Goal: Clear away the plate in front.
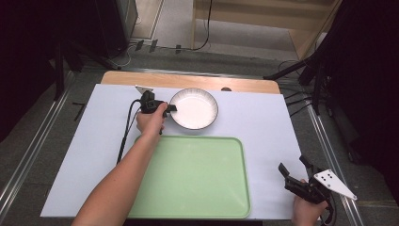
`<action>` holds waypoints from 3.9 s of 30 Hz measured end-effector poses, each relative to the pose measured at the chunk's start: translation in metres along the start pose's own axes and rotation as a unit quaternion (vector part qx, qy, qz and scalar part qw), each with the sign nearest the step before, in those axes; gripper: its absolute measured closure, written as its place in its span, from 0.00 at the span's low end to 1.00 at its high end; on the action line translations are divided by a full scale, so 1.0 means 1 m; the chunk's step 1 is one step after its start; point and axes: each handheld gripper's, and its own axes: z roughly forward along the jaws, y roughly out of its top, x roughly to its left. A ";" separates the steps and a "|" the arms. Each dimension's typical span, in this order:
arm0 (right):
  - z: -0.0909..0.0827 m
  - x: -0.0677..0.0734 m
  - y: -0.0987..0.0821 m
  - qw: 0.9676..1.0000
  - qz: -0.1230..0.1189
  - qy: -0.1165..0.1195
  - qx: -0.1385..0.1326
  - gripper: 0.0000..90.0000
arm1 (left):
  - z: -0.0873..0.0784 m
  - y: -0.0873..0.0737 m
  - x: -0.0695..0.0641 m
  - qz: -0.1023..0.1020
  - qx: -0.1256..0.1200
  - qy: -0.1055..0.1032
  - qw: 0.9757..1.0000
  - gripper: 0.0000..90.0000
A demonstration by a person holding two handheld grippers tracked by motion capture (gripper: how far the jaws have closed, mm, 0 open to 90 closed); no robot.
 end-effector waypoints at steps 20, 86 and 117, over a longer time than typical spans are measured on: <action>-0.001 0.000 0.000 1.000 0.000 -0.002 -0.001 0.14 | -0.075 -0.008 -0.019 0.079 -0.019 -0.043 0.996 0.93; -0.003 0.000 -0.001 1.000 0.006 -0.007 -0.007 0.14 | -0.081 -0.165 0.025 0.112 0.085 -0.038 0.989 0.93; -0.003 0.003 -0.001 1.000 -0.003 -0.014 -0.004 0.14 | -0.161 -0.175 0.030 0.354 -0.115 -0.032 0.927 0.02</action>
